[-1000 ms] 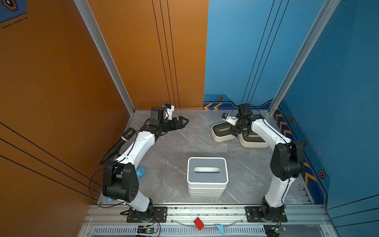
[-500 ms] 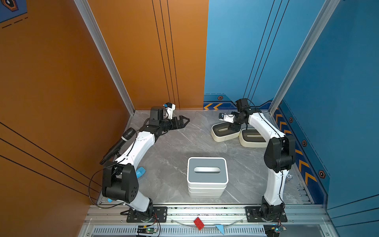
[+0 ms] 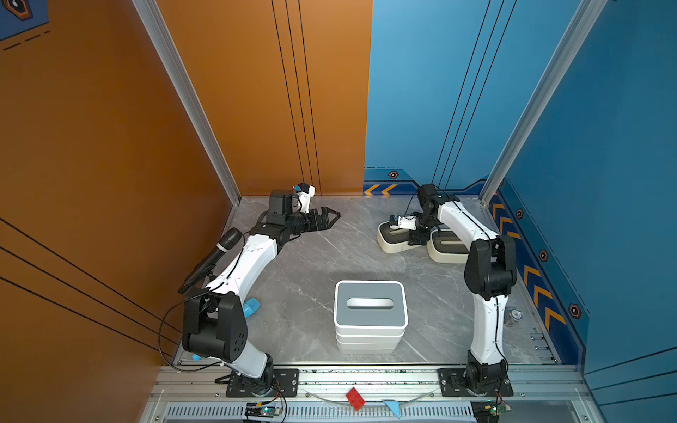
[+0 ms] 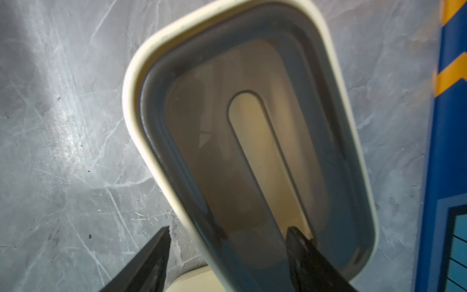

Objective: Stack the tissue boxes
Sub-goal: Pick up the tissue box from the center of the board.

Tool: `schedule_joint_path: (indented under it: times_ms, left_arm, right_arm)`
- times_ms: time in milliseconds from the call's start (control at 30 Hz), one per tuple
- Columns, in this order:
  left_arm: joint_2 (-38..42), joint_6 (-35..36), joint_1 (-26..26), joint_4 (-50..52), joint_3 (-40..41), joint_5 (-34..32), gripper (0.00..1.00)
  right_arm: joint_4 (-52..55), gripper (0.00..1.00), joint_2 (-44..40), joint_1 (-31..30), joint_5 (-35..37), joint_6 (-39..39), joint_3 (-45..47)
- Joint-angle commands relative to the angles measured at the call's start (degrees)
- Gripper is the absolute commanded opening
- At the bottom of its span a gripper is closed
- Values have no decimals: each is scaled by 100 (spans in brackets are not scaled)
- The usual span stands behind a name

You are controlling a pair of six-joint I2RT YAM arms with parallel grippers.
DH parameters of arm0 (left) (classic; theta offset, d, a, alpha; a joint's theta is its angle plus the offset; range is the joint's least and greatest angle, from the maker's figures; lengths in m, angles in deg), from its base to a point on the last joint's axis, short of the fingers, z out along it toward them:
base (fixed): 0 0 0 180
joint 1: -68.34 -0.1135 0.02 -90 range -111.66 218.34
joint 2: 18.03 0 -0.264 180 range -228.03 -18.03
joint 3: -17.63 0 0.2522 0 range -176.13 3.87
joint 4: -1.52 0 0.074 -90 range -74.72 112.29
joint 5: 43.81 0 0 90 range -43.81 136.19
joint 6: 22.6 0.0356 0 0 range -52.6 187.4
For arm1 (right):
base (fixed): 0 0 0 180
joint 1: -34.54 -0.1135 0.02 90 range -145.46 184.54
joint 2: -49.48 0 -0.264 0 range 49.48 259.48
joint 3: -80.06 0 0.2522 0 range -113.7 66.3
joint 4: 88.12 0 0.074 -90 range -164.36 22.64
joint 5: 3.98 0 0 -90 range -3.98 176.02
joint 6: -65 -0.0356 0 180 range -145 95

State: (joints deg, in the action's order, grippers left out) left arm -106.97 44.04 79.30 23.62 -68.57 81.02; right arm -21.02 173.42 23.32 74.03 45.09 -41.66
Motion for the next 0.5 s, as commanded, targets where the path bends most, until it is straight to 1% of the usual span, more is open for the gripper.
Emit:
schedule_joint_path:
  times_ms: [0,167,467]
  left_arm:
    - [-76,156,45,-43,2,191,98]
    - [-88,171,61,-43,-6,226,98]
    - [-140,182,121,-43,-27,323,98]
  right_arm:
    - [576,73,117,41,-131,383,-356]
    - [625,71,391,67,-150,383,-584]
    - [598,73,656,61,-119,383,-639]
